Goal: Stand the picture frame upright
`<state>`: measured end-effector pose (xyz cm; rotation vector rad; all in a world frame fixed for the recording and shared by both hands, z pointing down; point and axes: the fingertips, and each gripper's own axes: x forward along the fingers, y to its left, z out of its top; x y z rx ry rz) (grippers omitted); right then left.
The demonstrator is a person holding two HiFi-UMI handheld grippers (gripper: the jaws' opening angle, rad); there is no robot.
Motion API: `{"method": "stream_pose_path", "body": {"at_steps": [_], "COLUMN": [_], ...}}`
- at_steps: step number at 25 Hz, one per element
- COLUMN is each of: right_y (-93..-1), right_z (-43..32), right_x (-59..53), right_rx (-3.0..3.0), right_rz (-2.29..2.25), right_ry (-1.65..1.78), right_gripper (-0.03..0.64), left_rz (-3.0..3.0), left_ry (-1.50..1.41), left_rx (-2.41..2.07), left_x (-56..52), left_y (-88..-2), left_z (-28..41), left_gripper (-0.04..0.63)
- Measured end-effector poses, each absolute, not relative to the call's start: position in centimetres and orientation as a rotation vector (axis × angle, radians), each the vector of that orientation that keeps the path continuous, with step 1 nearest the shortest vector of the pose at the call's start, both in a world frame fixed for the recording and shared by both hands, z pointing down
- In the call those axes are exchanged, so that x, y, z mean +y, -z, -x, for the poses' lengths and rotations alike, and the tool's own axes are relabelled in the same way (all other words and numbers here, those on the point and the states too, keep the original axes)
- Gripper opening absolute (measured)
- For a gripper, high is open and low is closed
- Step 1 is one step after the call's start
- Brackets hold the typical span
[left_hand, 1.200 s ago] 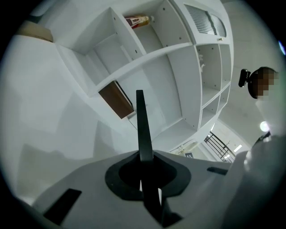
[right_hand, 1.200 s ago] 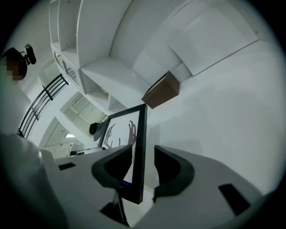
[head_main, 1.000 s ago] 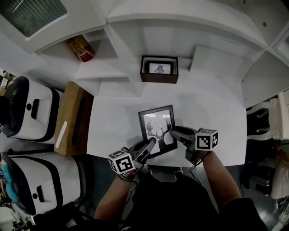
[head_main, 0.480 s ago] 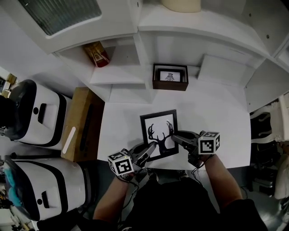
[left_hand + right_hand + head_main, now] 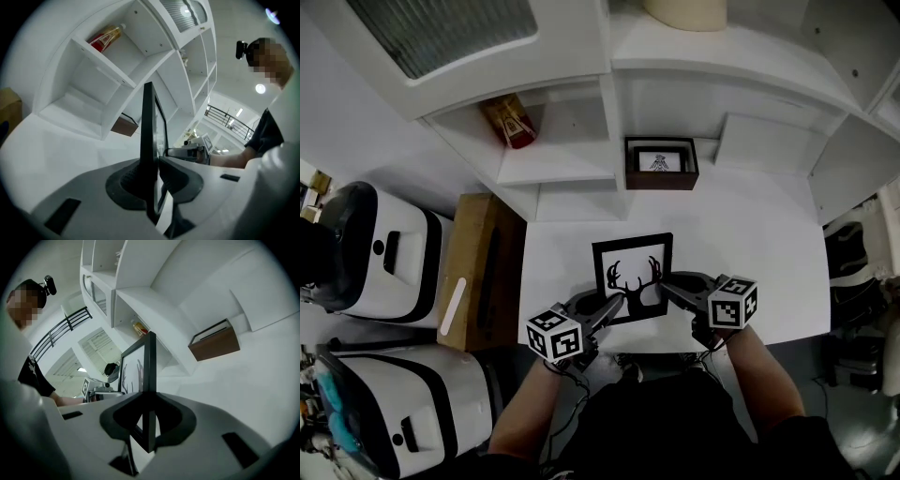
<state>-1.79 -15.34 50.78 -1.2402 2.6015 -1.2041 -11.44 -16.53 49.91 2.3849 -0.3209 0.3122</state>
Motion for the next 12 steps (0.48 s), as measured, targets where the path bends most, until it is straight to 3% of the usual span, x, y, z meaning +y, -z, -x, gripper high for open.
{"method": "stream_pose_path", "body": {"at_steps": [4, 12], "right_y": [-51.1, -51.7], "right_z": [2.9, 4.8], "right_x": [-15.4, -15.8], "right_rx": [2.642, 2.734], "right_rz": [1.318, 1.536], "right_ry": [1.159, 1.003], "right_gripper": [0.067, 0.067], "left_rz": [-2.493, -2.603], "left_ry": [-0.501, -0.737], "left_rx": [-0.359, -0.386], "left_x": [-17.4, -19.2], "left_y": [-51.3, -53.3], "left_z": [12.6, 14.1], "left_gripper": [0.133, 0.176]}}
